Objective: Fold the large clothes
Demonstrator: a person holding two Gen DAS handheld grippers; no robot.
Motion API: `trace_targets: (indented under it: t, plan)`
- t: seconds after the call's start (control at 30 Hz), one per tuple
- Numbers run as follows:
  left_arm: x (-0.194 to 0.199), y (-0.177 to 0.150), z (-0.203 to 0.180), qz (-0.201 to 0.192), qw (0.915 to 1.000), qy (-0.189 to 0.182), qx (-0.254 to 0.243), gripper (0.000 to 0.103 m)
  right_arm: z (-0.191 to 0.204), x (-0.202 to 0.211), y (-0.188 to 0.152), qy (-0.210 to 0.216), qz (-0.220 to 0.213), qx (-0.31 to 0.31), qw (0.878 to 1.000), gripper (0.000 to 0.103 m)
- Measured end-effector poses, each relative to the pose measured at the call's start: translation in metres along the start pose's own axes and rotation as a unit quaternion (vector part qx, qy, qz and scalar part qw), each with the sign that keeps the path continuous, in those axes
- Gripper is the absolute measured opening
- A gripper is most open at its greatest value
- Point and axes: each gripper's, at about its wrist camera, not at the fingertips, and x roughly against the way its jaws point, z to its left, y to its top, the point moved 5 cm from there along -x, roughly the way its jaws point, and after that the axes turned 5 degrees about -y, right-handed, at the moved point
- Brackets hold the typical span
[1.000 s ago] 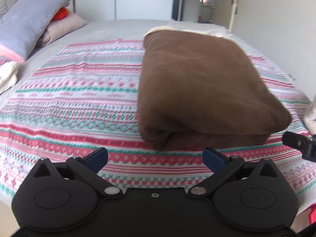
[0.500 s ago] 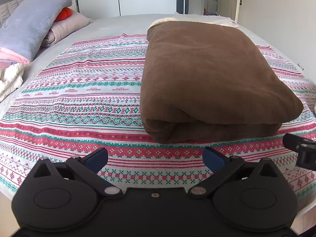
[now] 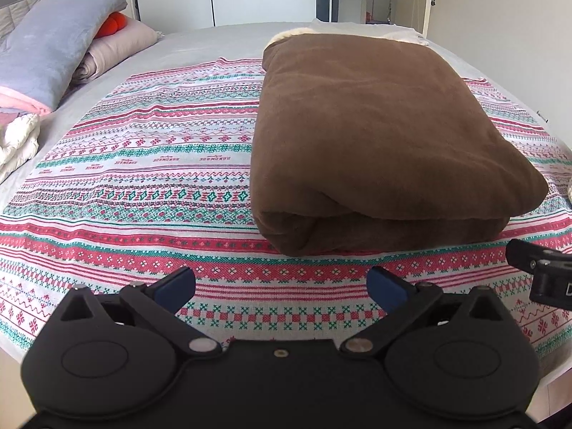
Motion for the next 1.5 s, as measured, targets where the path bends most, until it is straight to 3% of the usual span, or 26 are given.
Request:
trace_targets:
  t: [1.5]
  plan:
    - [-0.0028, -0.0039, 0.0001, 0.007, 1.0000, -0.004, -0.001, 0.103, -0.0024, -0.0017, -0.0021, 0.000, 0.003, 0.001, 1.000, 0.103]
